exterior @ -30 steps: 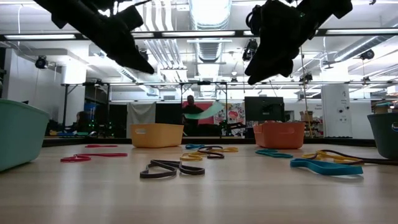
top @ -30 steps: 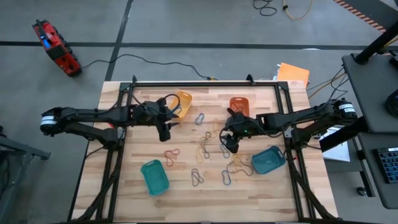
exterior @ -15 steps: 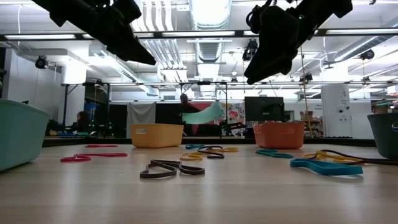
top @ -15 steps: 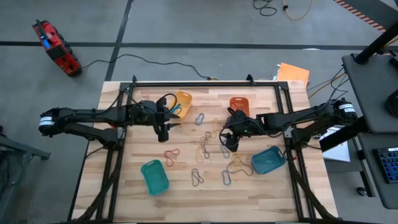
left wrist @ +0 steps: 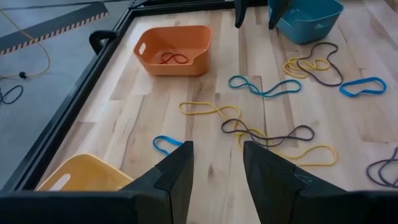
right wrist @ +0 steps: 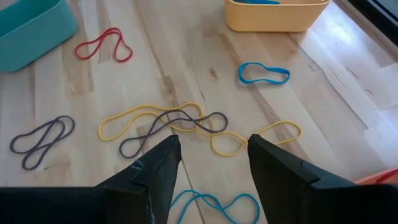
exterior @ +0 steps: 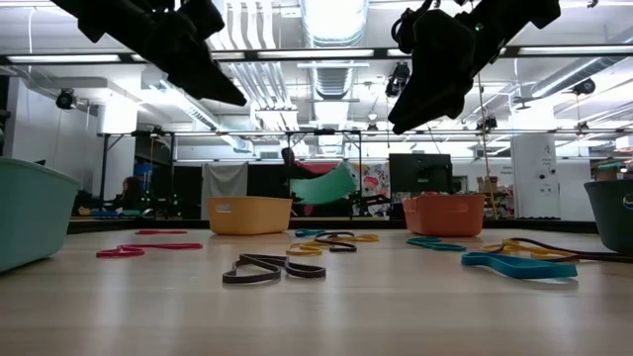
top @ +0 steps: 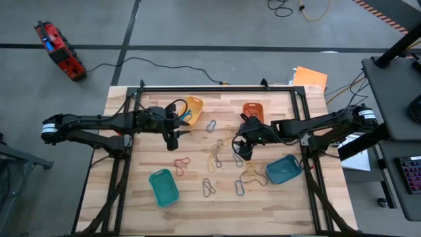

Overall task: Sort rubber bands into baskets
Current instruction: Put the red rubber band into the orange bin

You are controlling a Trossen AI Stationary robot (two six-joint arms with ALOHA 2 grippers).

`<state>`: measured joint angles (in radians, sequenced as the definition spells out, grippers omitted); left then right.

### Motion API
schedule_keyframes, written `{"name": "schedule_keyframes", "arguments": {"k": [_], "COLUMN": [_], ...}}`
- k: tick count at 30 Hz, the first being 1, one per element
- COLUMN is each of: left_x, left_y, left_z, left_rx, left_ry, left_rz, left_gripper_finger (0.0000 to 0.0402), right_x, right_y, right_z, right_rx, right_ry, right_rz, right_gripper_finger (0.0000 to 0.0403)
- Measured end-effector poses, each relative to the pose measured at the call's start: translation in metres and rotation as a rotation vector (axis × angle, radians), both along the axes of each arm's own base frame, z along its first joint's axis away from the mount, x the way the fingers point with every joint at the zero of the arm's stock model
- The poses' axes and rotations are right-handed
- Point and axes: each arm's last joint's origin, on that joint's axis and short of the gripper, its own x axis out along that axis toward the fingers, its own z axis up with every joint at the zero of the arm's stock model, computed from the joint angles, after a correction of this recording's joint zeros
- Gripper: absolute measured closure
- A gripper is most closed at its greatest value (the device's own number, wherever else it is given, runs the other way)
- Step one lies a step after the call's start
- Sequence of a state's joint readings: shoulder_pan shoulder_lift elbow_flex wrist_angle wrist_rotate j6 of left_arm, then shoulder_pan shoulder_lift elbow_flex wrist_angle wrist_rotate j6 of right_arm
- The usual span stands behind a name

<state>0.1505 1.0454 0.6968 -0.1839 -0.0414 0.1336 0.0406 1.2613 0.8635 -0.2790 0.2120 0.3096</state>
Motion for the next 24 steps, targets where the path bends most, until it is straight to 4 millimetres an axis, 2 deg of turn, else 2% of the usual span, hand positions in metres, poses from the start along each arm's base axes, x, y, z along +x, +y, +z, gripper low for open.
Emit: {"name": "schedule_keyframes", "arguments": {"k": [14,24], "left_x": [0.0002,0.0054], "left_y": [0.0000,0.0008], "left_z": [-0.0006,-0.0086], "left_rx": [-0.004,-0.014], "left_ry": [0.004,0.044], "left_rz": [0.002,0.004], "left_gripper_finger": [0.0277,0.0277], "right_x": [-0.0001,0.0014], "right_y": [0.0000,0.0000], "right_z": [0.0001,0.0017], "right_rx": [0.000,-0.050], "right_ry": [0.000,-0.010], "right_rz": [-0.001,0.045], "right_gripper_finger": [0.0220,0.0220]}}
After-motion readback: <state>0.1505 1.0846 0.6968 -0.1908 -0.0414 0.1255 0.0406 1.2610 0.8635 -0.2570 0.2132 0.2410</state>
